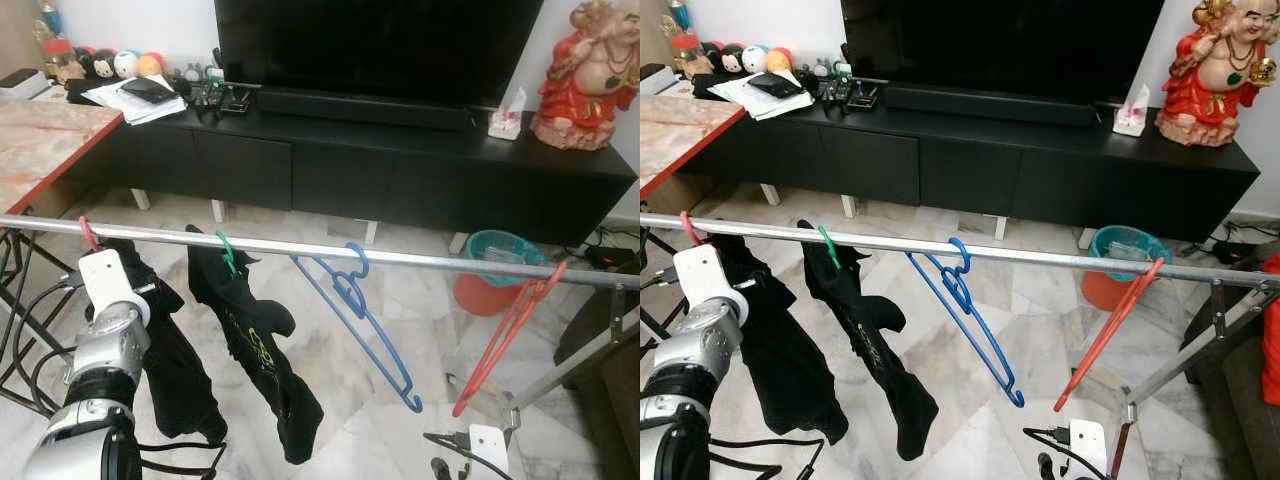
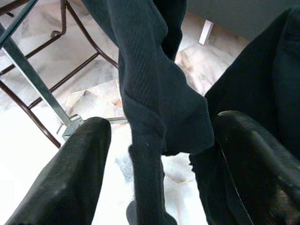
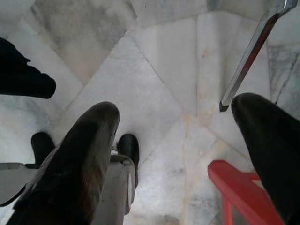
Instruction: Hang hanger
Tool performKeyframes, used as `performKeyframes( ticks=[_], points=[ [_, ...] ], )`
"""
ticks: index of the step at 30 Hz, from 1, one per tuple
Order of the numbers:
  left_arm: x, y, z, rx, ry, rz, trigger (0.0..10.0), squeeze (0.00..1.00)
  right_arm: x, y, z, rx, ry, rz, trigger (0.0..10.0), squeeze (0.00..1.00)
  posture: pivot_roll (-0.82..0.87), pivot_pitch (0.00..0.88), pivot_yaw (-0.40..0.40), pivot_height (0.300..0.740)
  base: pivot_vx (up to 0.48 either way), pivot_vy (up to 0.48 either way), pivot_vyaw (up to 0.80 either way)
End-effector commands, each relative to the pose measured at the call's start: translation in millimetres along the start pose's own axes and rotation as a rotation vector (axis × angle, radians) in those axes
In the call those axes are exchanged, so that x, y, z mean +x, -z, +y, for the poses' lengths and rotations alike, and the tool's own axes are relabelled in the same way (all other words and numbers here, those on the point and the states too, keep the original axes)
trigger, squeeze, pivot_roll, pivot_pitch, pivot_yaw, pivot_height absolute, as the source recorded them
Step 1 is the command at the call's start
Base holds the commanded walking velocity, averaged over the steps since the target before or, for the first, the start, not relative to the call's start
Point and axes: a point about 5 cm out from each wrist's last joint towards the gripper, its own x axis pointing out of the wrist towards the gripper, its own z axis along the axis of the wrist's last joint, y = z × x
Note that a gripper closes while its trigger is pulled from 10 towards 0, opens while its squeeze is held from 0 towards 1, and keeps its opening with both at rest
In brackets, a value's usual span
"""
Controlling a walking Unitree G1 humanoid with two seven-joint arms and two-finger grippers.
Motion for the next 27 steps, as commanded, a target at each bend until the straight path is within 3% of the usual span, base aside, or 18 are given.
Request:
performKeyframes(
  ticks=[1, 27],
  points=[
    [1.7, -4.1, 0.5, -0.005, -0.007, -0.005, 0.0, 0.0, -0.1, 0.2, -0.7, 0.021, 0.007, -0.001, 10.0, 0.0, -0.08, 0.0, -0.052, 0.74, 0.0, 0.0, 0.0],
    [4.8, 7.5, 4.7, 0.015, -0.028, 0.012, 0.0, 0.0, -0.2, 1.0, -1.0, 0.028, 0.007, 0.001, 10.0, 0.0, -0.09, 0.0, -0.05, 0.74, 0.0, 0.0, 0.0]
  ],
)
